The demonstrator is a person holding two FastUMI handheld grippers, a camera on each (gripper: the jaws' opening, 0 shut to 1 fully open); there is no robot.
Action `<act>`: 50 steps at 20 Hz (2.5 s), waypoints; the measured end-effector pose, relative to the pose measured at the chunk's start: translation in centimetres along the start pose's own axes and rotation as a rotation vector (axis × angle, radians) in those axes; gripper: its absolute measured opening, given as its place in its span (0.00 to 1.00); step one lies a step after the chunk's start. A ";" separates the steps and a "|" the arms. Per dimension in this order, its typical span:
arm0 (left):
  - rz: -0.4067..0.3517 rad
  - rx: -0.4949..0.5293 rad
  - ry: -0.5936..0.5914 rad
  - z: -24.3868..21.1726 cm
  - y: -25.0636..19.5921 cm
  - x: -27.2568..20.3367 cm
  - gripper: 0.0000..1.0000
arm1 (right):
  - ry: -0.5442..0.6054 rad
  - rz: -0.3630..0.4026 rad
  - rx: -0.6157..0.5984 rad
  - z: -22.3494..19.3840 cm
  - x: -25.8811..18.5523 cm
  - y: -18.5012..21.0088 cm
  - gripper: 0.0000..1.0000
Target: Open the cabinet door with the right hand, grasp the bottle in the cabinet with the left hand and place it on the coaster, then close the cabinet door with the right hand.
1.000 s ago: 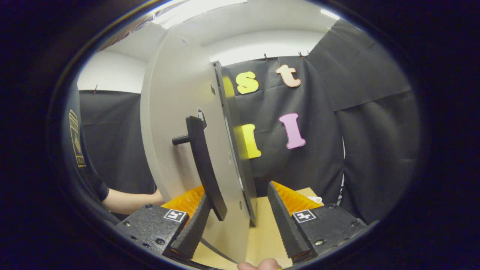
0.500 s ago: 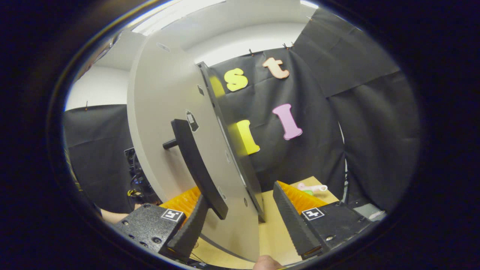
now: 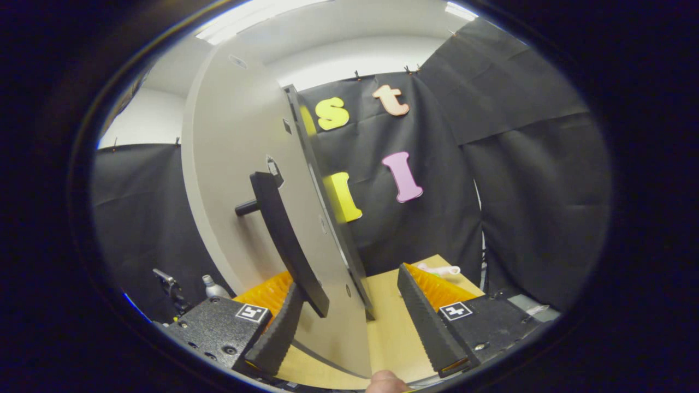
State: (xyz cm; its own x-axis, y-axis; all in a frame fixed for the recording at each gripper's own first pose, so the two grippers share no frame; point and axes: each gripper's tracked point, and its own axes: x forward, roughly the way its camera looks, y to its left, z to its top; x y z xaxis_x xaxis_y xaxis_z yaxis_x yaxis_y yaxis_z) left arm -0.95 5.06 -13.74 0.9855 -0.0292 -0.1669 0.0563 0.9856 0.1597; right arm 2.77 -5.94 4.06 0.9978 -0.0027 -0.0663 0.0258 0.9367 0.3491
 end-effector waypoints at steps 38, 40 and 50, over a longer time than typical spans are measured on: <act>0.130 -0.094 0.139 -23.2 1.9 -0.2 0.97 | 0.314 -0.262 -0.260 -8.9 -3.7 -4.4 1.00; 0.122 -0.108 0.134 -23.1 1.8 -0.5 0.97 | 0.324 -0.259 -0.245 -9.3 -3.7 -4.5 0.99; 0.101 -0.047 0.153 -19.7 1.9 -3.1 0.97 | 0.302 -0.250 -0.278 -9.4 -3.4 -4.3 0.98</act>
State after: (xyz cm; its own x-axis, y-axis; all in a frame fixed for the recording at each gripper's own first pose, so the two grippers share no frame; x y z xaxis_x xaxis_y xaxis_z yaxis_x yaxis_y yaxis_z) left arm -7.00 10.34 -32.10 0.9499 0.0927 -0.2984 -0.0531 0.9890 0.1382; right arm -1.32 -6.69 -5.98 0.8996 -0.1765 -0.3995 0.2042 0.9786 0.0273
